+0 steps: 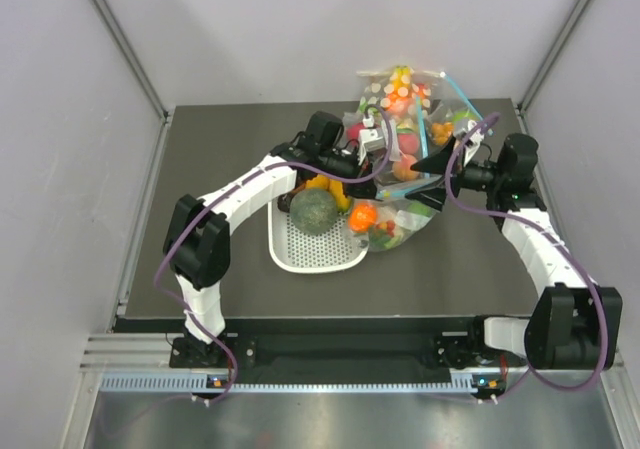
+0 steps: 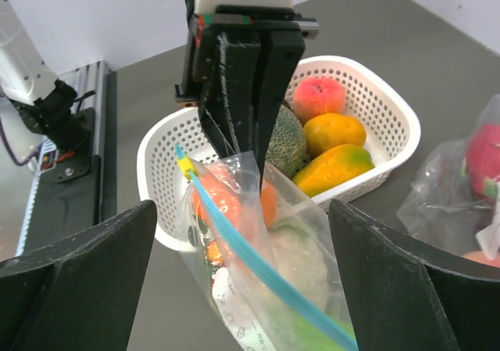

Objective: Open the zip-top bag and remove the fake food

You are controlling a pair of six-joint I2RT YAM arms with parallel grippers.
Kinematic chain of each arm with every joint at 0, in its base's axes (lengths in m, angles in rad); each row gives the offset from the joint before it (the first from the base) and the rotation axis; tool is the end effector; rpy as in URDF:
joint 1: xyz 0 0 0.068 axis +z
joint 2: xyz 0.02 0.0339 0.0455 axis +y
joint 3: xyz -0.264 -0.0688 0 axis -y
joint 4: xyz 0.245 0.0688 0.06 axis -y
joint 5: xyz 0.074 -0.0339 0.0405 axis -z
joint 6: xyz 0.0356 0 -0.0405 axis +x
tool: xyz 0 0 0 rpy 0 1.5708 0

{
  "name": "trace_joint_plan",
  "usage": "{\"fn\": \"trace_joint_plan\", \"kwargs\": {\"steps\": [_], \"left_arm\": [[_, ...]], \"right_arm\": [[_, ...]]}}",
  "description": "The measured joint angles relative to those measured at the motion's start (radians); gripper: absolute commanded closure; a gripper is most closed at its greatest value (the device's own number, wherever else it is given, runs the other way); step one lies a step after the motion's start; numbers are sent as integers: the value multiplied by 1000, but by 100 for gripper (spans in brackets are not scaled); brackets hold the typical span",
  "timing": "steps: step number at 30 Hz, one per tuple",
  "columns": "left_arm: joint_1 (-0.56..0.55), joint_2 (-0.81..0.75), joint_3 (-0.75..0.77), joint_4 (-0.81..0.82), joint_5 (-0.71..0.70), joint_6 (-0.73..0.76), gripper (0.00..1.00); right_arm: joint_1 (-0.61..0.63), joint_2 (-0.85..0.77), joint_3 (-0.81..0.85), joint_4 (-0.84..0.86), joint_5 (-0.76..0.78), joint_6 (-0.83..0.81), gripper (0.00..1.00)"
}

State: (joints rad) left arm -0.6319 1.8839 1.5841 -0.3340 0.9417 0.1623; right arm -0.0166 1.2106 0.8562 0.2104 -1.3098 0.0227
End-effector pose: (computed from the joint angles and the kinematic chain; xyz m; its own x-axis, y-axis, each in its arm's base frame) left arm 0.3297 -0.2770 0.2934 -0.3305 0.3597 -0.8726 0.9390 0.0322 -0.3423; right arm 0.2604 0.0301 0.3199 -0.1650 0.0086 -0.9862 -0.9482 0.2738 0.1611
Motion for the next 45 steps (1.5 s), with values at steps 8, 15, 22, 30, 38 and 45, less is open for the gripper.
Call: {"fn": "trace_joint_plan", "kwargs": {"steps": [8, 15, 22, 30, 38, 45], "left_arm": [[-1, 0, 24, -36, 35, 11, 100], [-1, 0, 41, -42, 37, 12, 100], [-1, -11, 23, -24, -6, 0, 44], [1, -229, -212, 67, -211, -2, 27], [-7, -410, -303, 280, -337, -10, 25], [-60, -338, -286, 389, -389, -10, 23]], "right_arm": [[5, 73, 32, -115, -25, -87, 16], [84, 122, 127, -330, -27, -260, 50], [124, 171, 179, -480, -4, -372, 99], [125, 118, 121, -387, 117, -270, 100], [126, -12, 67, -261, 200, -159, 100], [126, -17, 67, -240, 202, -133, 100]]}}
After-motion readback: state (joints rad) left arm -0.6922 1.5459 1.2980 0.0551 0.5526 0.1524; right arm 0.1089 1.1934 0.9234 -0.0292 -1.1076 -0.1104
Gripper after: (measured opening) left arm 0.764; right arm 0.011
